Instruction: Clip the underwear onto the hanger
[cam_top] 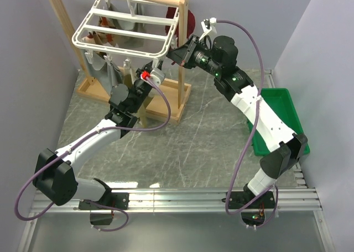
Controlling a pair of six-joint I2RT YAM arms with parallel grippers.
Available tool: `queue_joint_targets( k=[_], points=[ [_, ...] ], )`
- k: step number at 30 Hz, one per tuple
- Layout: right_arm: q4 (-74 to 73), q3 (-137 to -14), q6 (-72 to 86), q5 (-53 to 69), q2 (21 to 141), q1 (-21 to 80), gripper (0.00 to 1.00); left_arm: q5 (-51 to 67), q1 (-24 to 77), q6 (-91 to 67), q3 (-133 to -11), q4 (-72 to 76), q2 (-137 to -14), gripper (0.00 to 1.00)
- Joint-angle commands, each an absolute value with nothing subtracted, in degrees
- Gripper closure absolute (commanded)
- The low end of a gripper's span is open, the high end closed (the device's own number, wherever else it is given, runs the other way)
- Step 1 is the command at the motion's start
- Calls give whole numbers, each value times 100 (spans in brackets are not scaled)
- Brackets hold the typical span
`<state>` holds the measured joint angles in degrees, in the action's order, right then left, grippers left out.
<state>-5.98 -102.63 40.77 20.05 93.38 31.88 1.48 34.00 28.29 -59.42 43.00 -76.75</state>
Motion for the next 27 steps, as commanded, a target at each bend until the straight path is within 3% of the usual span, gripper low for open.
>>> queue_joint_targets(
  k=[1, 4, 7, 10, 14, 21, 27],
  points=[
    [-598, -10617, 4052, 2065, 9378, 3217, 100, 326, 3525, 2839, -5924, 4316, -7524, 73],
    [-642, -10652, 3964, 2092, 9396, 3173, 100, 168, 3525, 2664, -5985, 3974, -7383, 50],
    [-598, -10600, 3754, 2135, 9343, 3103, 100, 132, 3507, 2234, -6055, 3263, -7041, 42],
    [-414, -10451, 3464, 2416, 9325, 3006, 100, 386, 3367, 1358, -6152, 2200, -6584, 39],
    [-28, -10459, 3261, 2942, 9413, 2927, 100, 1568, 2928, 151, -6074, 1223, -6039, 38],
    [185, -11021, 3024, 3637, 9826, 2927, 100, 2978, 2769, -712, -5941, 1055, -5686, 42],
    [44, -11399, 2760, 3919, 10028, 2935, 100, 2622, 2830, -589, -6362, 1433, -6038, 44]
  ],
)
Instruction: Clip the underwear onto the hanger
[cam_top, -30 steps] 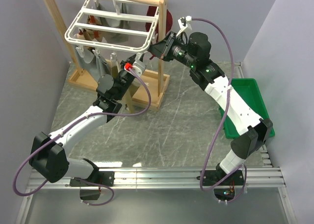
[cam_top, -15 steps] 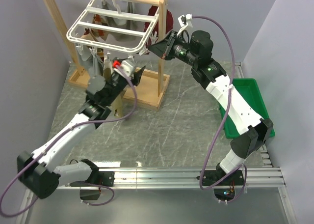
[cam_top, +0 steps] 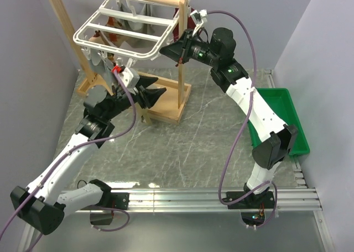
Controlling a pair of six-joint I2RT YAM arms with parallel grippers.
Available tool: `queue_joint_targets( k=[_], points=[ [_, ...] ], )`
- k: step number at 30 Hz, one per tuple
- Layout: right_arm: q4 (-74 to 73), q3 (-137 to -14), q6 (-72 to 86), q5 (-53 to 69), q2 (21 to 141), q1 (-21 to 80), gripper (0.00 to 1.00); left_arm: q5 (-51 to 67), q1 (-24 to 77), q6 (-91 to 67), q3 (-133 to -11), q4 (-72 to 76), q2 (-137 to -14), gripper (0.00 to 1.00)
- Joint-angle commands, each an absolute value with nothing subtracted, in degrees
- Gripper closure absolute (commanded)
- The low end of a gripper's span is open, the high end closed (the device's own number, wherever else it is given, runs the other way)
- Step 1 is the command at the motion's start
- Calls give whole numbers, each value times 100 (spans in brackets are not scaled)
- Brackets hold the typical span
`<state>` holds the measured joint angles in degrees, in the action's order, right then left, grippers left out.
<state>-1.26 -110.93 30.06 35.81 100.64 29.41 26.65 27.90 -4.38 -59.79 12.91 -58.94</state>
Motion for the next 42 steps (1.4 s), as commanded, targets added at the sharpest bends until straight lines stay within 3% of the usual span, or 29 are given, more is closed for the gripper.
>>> queue_joint_targets(
  k=[1, 11, 21, 32, 36, 40, 42],
  points=[
    [44, -11408, 2742, 3937, 10020, 2927, 100, 2402, 2856, -528, -6407, 1433, -6090, 44],
    [-316, -11496, 2408, 4262, 10063, 2918, 100, 985, 2856, 729, -6134, 2575, -6345, 44],
    [-352, -11689, 2505, 4491, 10177, 2918, 100, 967, 2865, 1336, -6240, 2962, -6723, 44],
    [-589, -11900, 2479, 4614, 10283, 2927, 100, 1064, 2865, 1371, -6267, 3339, -6864, 53],
    [-563, -11892, 2470, 4641, 10275, 2953, 100, 1396, 2865, 1415, -6205, 3454, -6847, 62],
    [-457, -11857, 2601, 4650, 10266, 2953, 100, 1520, 2865, 1389, -6284, 3287, -6917, 82],
    [-379, -11813, 2768, 4571, 10213, 2962, 77, 1529, 2857, 1397, -6293, 3243, -6926, 89]
  ],
)
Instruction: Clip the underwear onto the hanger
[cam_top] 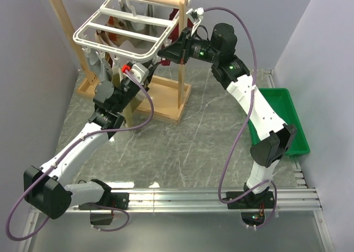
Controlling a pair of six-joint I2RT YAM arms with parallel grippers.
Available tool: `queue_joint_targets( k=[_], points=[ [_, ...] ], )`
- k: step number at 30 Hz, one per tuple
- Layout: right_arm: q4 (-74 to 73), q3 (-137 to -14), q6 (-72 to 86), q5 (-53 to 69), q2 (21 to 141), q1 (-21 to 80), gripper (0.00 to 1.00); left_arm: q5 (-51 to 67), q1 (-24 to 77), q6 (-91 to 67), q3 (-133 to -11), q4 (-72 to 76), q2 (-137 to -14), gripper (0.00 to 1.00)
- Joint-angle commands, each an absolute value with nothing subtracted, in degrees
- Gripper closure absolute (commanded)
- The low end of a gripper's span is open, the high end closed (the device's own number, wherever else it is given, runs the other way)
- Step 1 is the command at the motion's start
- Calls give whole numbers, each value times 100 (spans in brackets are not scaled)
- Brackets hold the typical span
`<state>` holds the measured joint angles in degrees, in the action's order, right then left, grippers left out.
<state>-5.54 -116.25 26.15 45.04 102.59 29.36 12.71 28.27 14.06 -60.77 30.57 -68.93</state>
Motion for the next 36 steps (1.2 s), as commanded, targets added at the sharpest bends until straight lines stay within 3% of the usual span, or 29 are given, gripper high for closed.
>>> queue_joint_targets(
  k=[1, 3, 10, 22, 36],
  points=[
    [-300, -11638, 2838, 4570, 10169, 2936, 68, 1521, 2865, 1389, -6293, 3234, -6926, 95],
    [-115, -11427, 2970, 4518, 9968, 2918, 51, 1521, 2856, 1389, -6302, 3199, -6934, 98],
    [360, -10522, 3286, 4456, 9519, 2900, 41, 1477, 2857, 1424, -6346, 3156, -6952, 99],
    [677, -10405, 3560, 4254, 9316, 2944, 39, 1450, 2856, 1652, -6398, 2997, -6996, 99],
    [-448, -11223, 2813, 3340, 9686, 3278, 39, 1617, 2857, 1670, -6442, 2962, -7014, 99]
  ],
)
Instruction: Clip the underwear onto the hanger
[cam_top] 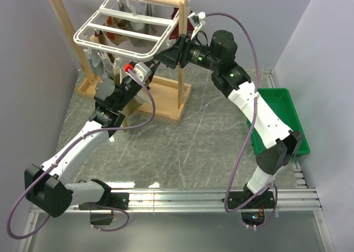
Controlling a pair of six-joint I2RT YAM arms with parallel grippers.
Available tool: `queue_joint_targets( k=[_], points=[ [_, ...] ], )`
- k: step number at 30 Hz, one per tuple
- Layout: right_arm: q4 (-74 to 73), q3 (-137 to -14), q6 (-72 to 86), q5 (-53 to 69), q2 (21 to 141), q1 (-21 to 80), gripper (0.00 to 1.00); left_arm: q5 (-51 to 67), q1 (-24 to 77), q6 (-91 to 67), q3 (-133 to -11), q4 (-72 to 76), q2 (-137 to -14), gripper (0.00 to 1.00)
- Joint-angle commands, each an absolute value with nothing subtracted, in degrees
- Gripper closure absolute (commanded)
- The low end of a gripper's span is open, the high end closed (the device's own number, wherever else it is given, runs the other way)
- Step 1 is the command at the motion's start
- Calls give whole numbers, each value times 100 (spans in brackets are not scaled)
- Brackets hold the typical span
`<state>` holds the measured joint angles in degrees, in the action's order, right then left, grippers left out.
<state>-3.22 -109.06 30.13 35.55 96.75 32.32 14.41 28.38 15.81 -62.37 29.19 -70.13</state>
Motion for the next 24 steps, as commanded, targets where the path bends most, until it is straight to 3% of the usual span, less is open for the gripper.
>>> queue_joint_targets(
  k=[1, 11, 17, 20, 24],
  points=[
    [-466, -11250, 2760, 3349, 9720, 3278, 40, 1617, 2865, 1679, -6442, 2962, -7022, 99],
    [-949, -11522, 2356, 3384, 9870, 3358, 45, 1600, 2856, 1652, -6486, 2936, -7040, 100],
    [-1019, -11514, 2180, 3445, 9888, 3384, 69, 1643, 2857, 1643, -6495, 2944, -7040, 100],
    [-1125, -11540, 2074, 3454, 9896, 3401, 66, 1661, 2857, 1626, -6495, 2953, -7040, 99],
    [-1300, -11715, 2022, 3454, 9993, 3401, 53, 1670, 2857, 1643, -6469, 2979, -7031, 99]
  ],
)
